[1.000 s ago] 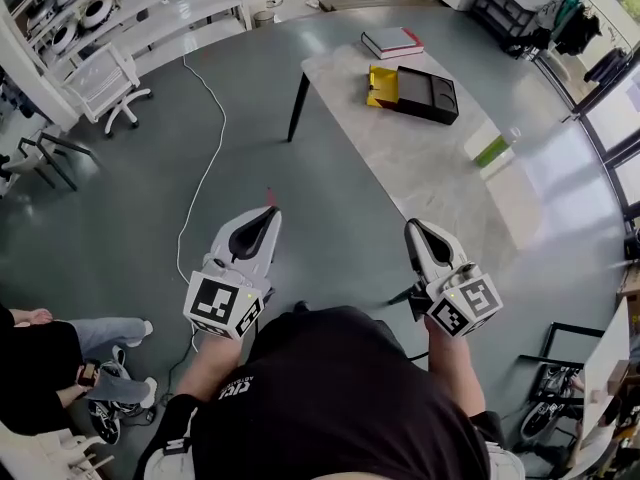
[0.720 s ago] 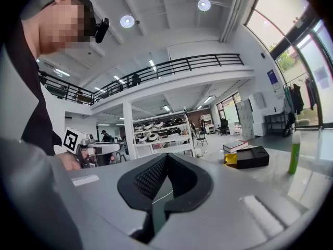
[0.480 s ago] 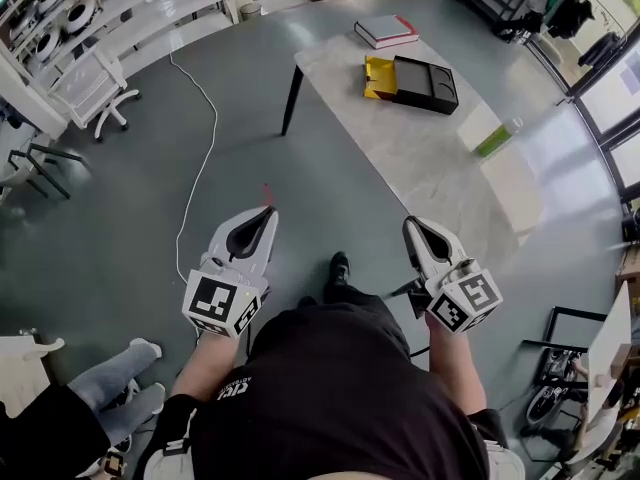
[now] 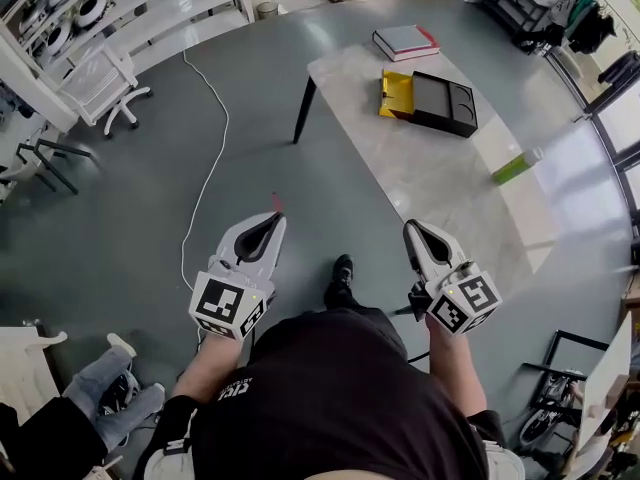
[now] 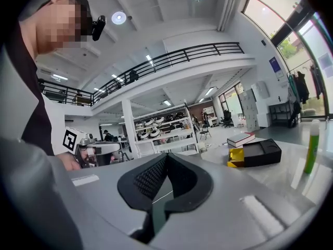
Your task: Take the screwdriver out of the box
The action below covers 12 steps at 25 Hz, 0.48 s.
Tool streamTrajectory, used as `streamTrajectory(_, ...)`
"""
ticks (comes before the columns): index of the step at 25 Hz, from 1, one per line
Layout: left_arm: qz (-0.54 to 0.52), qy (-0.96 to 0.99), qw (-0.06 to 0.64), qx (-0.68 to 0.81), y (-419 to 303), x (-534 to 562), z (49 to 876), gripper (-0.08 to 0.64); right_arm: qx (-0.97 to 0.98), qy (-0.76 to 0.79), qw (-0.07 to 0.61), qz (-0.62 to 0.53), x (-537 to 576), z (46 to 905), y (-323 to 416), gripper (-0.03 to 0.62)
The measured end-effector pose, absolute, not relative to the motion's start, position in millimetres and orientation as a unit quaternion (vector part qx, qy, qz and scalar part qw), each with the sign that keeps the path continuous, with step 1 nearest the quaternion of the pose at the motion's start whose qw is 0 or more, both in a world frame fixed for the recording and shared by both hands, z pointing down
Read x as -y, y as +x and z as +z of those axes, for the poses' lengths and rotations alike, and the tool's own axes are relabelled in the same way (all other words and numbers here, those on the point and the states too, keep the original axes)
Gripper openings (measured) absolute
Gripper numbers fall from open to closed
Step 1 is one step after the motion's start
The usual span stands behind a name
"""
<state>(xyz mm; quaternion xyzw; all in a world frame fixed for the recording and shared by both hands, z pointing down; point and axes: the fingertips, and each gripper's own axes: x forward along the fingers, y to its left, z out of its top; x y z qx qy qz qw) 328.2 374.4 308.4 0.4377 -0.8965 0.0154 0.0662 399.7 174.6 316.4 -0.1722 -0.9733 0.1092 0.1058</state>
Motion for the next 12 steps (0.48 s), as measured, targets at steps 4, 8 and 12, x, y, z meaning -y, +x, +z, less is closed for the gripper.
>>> streamTrajectory(4,0.019,0.437,0.07,0.897,293.7,-351.5,304.2,0.002,0.972,-0.178,0.105,0.114,-153.8,316.4,361.3,0.014)
streamTrajectory(8,0.022,0.44,0.072,0.895,257.4,-320.2,294.8,0.002,0.971,-0.178,0.107,0.122,-125.0,312.4,324.8,0.015)
streamTrajectory(12,0.025,0.445,0.074,0.892,225.8,-283.7,287.5,0.002,0.97,-0.177,0.107,0.126,-91.4,310.2,295.6,0.014)
